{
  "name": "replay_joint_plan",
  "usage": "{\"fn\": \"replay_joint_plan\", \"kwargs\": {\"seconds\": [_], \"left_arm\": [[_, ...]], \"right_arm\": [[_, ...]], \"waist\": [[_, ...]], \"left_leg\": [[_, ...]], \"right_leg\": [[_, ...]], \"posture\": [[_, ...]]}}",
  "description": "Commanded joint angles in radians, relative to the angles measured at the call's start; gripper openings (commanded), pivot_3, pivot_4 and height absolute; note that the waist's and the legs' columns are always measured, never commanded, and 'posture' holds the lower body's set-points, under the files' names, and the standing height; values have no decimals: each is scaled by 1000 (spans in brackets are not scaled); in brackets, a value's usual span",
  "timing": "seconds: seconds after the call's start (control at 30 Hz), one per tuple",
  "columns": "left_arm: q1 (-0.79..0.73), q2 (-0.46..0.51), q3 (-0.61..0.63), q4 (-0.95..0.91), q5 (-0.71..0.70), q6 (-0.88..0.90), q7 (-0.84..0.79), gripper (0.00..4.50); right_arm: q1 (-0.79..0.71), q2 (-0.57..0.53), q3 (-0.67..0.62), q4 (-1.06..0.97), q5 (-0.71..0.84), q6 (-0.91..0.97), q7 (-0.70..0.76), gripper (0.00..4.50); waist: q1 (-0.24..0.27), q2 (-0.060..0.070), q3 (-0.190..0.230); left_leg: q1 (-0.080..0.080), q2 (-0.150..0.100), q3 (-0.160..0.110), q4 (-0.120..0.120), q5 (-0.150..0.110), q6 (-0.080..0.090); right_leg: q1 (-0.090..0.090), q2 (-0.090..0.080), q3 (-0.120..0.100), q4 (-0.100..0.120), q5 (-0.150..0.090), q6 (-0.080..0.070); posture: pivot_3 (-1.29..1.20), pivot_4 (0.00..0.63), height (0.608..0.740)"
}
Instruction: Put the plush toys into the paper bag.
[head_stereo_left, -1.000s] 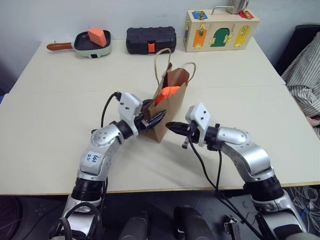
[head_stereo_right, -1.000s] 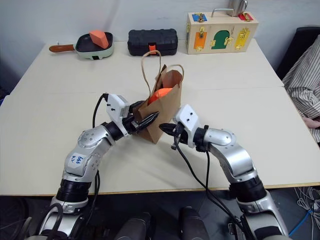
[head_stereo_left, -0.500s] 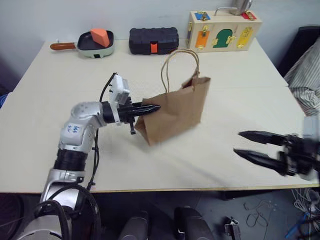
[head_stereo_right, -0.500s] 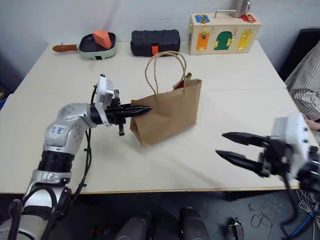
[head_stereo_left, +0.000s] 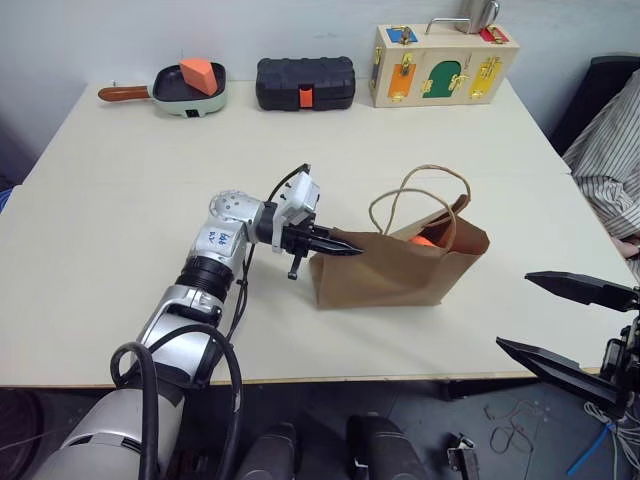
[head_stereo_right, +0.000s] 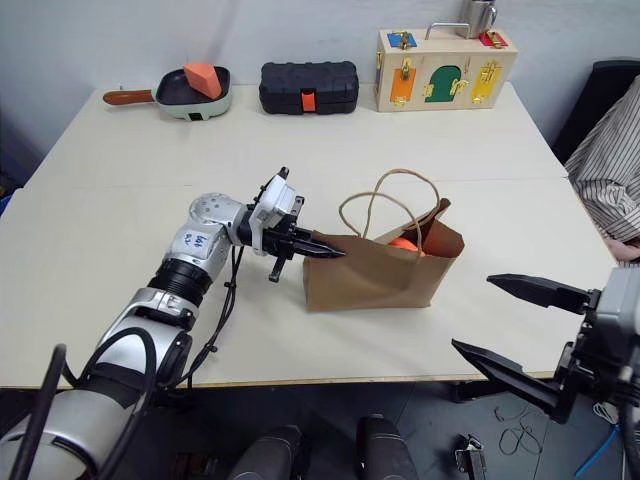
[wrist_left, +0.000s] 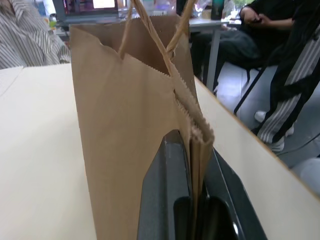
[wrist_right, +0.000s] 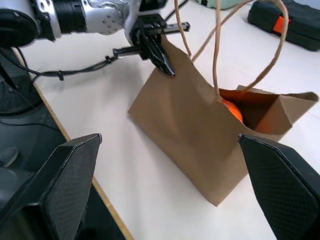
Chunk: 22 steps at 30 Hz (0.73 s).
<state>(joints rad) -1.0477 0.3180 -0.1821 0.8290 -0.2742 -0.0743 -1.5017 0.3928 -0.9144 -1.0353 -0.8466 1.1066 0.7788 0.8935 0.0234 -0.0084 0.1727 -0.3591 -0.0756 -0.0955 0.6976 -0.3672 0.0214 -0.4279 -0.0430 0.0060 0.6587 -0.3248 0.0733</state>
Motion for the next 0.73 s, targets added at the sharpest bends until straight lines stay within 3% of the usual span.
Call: {"fn": "replay_joint_plan", "kwargs": {"seconds": [0.03, 0.17, 0.27, 0.4, 0.57, 0.73], "left_arm": [[53, 120, 3, -121, 12, 51, -77, 896], [157, 281, 75, -377, -77, 286, -26, 2211], [276, 511, 243, -637, -236, 627, 23, 3164], [564, 761, 508, -923, -405, 897, 7, 4444], [801, 842, 821, -1070, -495, 1025, 52, 4476], [821, 849, 875, -1114, -476, 989, 152, 4476]], "right_arm": [[-49, -41, 66, 78, -60, -54, 11, 4500], [-99, -82, 136, 172, -103, -85, 80, 4500], [-173, -154, 181, 320, -137, -111, 188, 4500], [-295, -243, 270, 553, -196, -168, 333, 4500], [-519, -345, 440, 864, -239, -201, 535, 4500], [-774, -366, 610, 1056, -314, -245, 628, 4500]], "waist": [[-6, 0, 0], [1, 0, 0], [0, 0, 1], [-9, 2, 1], [15, 8, 3], [13, 10, 3]], "left_leg": [[1, 0, 0, 0, 0, 0], [1, 1, 0, -2, 0, -1], [-1, 1, -1, -1, 0, -1], [0, 2, -1, -3, -1, 0], [2, 1, -2, -3, -1, 2], [2, 1, -2, -3, -2, 2]], "right_leg": [[0, 0, 0, 0, 0, 0], [-2, 1, 1, 1, 0, 0], [-2, 1, 1, 0, 0, 0], [0, 1, 1, -2, 0, 0], [4, -1, -1, -8, 0, -1], [4, -1, 0, -8, -1, -1]], "posture": [[0, 150, 740], [0, 150, 740], [0, 150, 740], [0, 150, 740], [0, 150, 740], [0, 150, 740]]}}
